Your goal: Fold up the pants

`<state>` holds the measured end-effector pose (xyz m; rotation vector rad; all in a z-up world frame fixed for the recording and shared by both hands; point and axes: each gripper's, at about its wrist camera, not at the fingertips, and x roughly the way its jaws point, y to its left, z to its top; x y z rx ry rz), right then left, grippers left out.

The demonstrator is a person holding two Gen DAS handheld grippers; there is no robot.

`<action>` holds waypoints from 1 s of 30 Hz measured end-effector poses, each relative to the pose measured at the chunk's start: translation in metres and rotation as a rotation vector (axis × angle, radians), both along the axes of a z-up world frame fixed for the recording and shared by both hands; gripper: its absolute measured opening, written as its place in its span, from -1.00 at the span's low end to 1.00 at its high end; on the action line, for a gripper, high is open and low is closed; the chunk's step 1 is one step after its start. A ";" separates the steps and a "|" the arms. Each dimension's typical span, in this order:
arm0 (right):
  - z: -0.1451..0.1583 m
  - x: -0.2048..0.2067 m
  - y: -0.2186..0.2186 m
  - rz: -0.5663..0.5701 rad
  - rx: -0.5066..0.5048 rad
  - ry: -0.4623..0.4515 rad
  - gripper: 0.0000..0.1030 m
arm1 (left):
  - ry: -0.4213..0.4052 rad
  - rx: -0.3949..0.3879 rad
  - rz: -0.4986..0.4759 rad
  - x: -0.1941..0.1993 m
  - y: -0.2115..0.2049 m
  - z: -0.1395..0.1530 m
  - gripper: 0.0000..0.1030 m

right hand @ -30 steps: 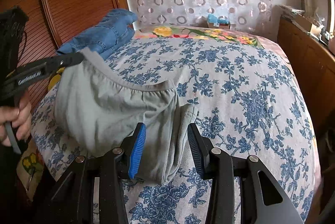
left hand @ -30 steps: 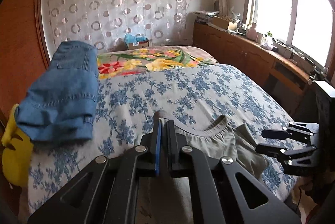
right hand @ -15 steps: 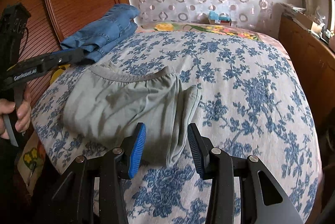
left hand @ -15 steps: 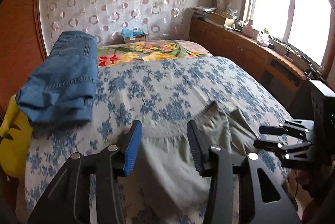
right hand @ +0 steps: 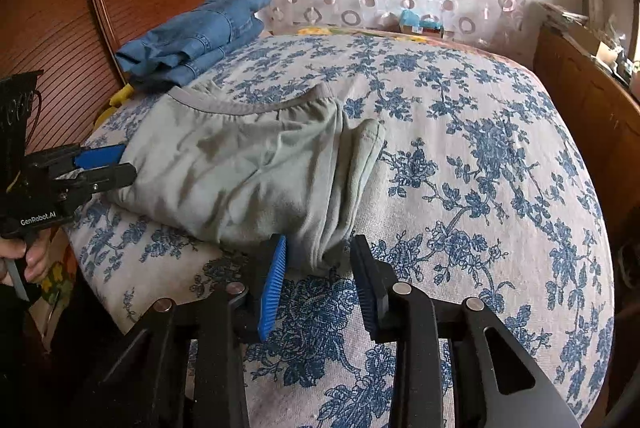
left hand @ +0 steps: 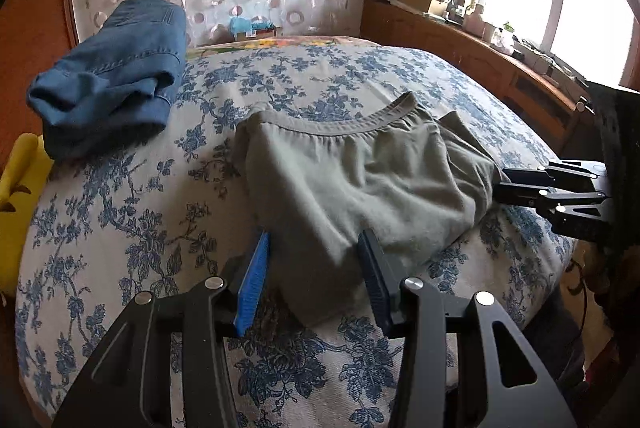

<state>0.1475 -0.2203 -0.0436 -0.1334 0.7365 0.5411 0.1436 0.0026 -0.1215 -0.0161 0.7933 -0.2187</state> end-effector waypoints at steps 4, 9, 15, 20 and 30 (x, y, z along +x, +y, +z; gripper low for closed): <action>0.001 -0.001 0.003 0.027 -0.006 -0.005 -0.72 | 0.009 -0.004 0.009 0.002 0.003 -0.003 -0.03; 0.003 -0.001 -0.002 0.029 -0.011 -0.020 -0.84 | 0.010 -0.008 0.019 0.003 0.007 -0.007 0.11; 0.000 -0.006 -0.008 -0.005 -0.035 -0.045 -0.85 | 0.010 -0.024 0.016 0.004 0.009 -0.007 0.11; 0.005 -0.008 -0.011 0.005 0.008 -0.035 -0.79 | 0.012 -0.041 0.017 0.003 0.011 -0.007 0.12; 0.019 0.006 -0.020 -0.033 0.059 -0.038 0.01 | -0.004 -0.046 0.039 0.002 0.015 -0.011 0.32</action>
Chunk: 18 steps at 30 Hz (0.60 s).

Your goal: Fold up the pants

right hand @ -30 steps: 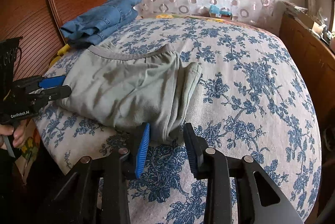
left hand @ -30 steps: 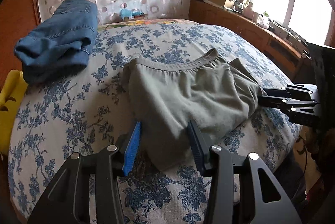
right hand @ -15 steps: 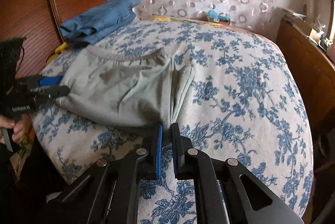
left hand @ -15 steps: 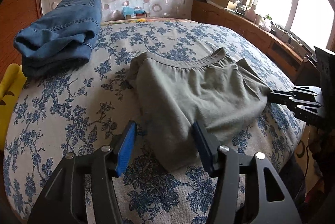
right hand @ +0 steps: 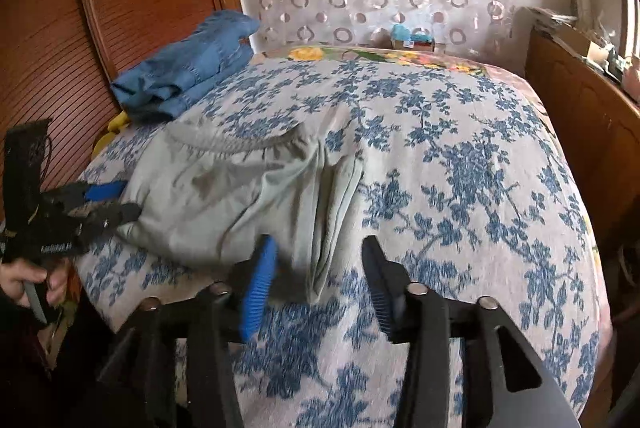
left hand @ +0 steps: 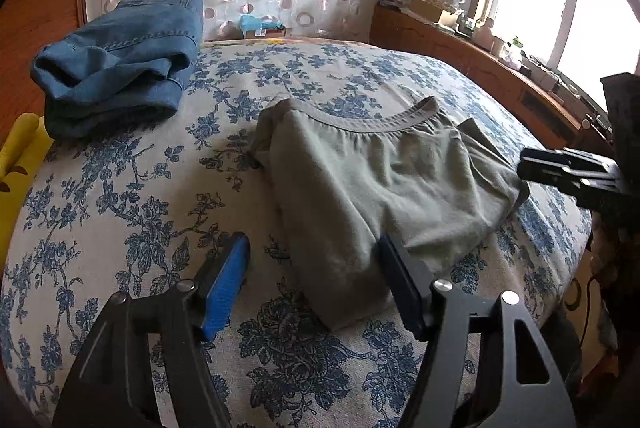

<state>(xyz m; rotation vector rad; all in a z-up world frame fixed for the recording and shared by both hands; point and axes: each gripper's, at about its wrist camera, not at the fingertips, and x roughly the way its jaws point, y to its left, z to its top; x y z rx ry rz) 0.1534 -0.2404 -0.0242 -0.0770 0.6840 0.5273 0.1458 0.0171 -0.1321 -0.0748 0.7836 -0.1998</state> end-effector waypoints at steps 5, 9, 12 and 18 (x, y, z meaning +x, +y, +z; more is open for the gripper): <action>0.000 0.026 0.014 0.004 0.002 0.026 0.03 | -0.009 -0.007 0.007 -0.001 0.000 -0.001 0.32; -0.001 0.047 0.024 0.000 -0.013 0.046 0.03 | -0.012 -0.009 0.008 -0.003 0.000 -0.001 0.32; -0.004 0.061 0.030 -0.006 -0.033 0.056 0.03 | 0.003 -0.009 0.009 -0.001 0.000 0.000 0.32; -0.013 0.071 0.040 -0.003 -0.061 0.055 0.04 | 0.015 0.044 0.004 0.001 -0.003 0.014 0.32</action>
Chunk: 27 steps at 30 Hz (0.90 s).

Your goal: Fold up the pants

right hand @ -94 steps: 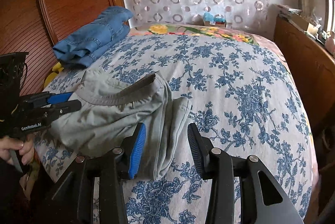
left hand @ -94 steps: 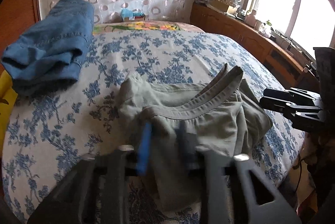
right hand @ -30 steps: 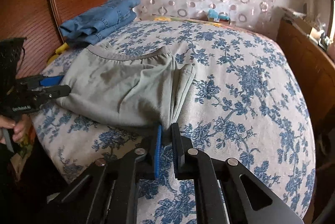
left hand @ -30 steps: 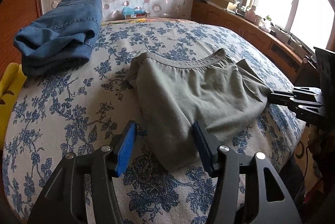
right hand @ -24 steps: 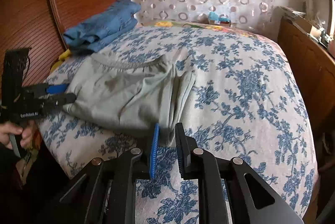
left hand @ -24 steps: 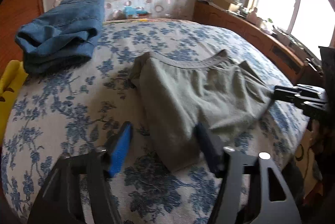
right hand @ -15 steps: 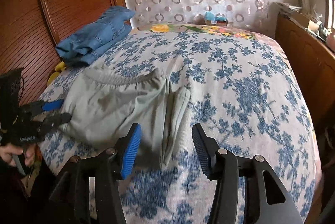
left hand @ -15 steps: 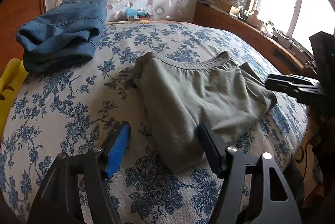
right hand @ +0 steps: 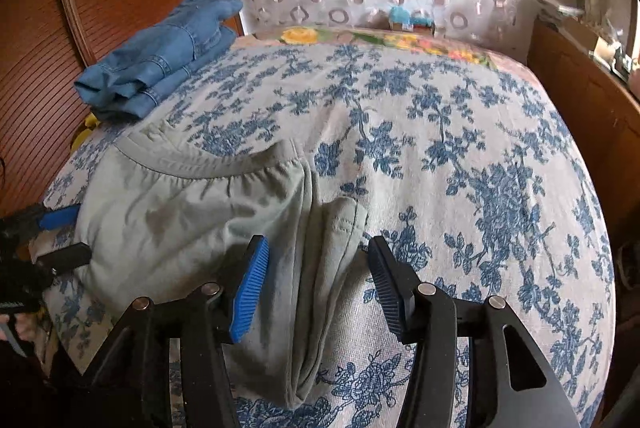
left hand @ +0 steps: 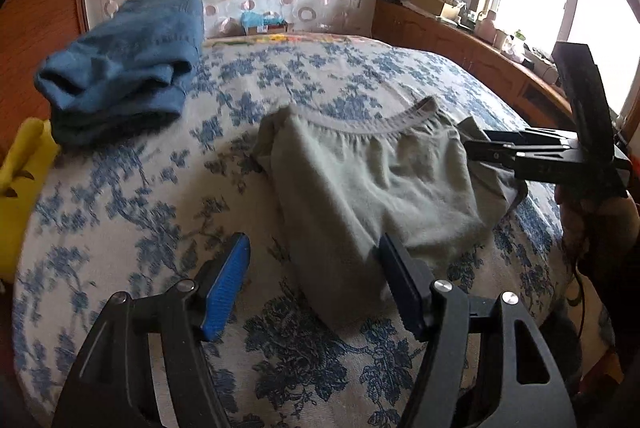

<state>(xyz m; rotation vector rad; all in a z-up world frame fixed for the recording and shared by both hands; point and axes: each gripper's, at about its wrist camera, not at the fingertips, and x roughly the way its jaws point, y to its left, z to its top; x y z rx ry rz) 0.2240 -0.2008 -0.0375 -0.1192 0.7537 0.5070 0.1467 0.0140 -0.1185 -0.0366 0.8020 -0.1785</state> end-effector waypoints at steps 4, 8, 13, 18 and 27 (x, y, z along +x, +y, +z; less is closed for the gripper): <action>-0.003 -0.002 -0.002 0.000 0.009 -0.010 0.05 | -0.043 0.013 0.001 0.006 0.001 0.014 0.32; -0.005 -0.005 -0.003 -0.004 0.008 -0.021 0.05 | -0.024 0.001 0.015 0.023 0.007 0.015 0.32; -0.006 -0.009 -0.003 -0.003 -0.007 -0.029 0.06 | 0.007 -0.020 0.017 0.043 0.010 0.011 0.32; -0.005 -0.008 -0.003 -0.002 0.002 -0.027 0.06 | 0.027 -0.029 0.015 0.061 0.013 0.007 0.32; -0.004 -0.008 -0.005 -0.002 0.008 -0.027 0.06 | 0.077 -0.029 0.009 0.088 0.016 -0.006 0.32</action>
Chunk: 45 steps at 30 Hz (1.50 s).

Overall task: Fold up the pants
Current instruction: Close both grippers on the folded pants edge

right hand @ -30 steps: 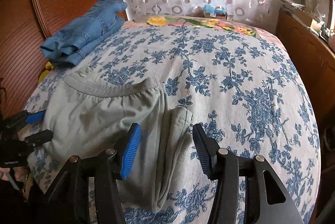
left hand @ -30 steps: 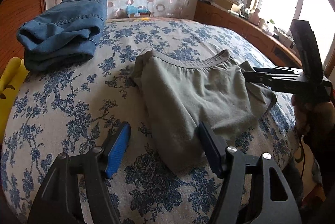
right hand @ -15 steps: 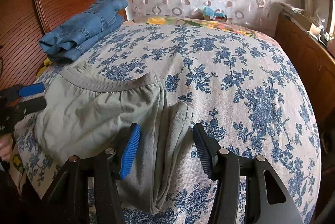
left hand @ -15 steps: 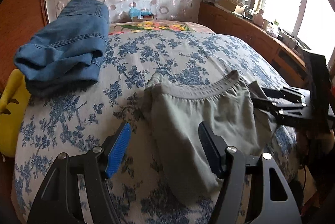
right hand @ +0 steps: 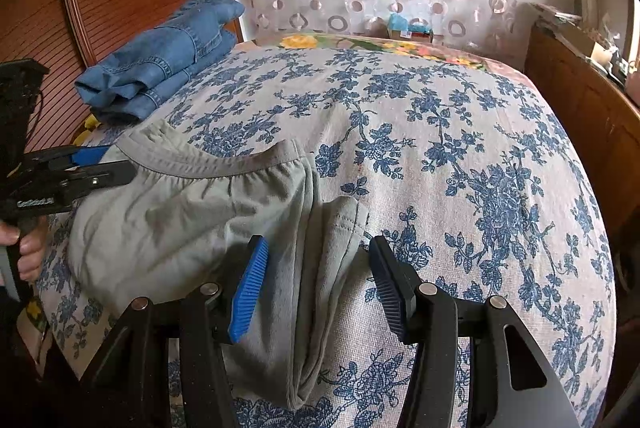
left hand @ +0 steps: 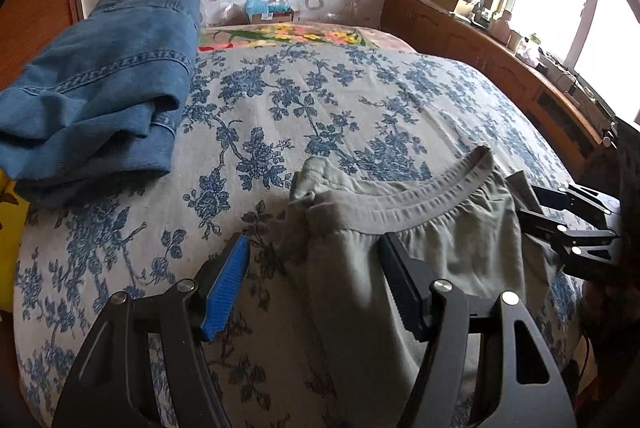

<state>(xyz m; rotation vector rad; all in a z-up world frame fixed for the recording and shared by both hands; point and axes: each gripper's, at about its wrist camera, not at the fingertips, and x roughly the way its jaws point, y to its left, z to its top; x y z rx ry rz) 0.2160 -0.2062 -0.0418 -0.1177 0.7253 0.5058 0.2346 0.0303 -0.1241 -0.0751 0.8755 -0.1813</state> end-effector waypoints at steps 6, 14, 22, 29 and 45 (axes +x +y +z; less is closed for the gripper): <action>0.000 0.001 0.000 0.002 0.002 0.003 0.07 | -0.001 0.033 -0.019 0.001 -0.005 -0.004 0.32; -0.001 -0.003 0.004 -0.001 -0.024 -0.010 0.08 | -0.016 0.027 -0.014 -0.003 -0.004 -0.006 0.32; 0.002 0.005 0.007 0.010 -0.018 0.014 -0.39 | -0.013 0.028 -0.013 -0.002 -0.004 -0.006 0.32; 0.004 0.011 0.014 0.035 -0.025 0.012 -0.70 | -0.014 0.022 -0.013 -0.003 -0.003 -0.005 0.32; 0.001 0.012 0.009 0.034 0.026 0.029 -0.71 | -0.017 -0.025 -0.043 0.000 -0.007 -0.002 -0.18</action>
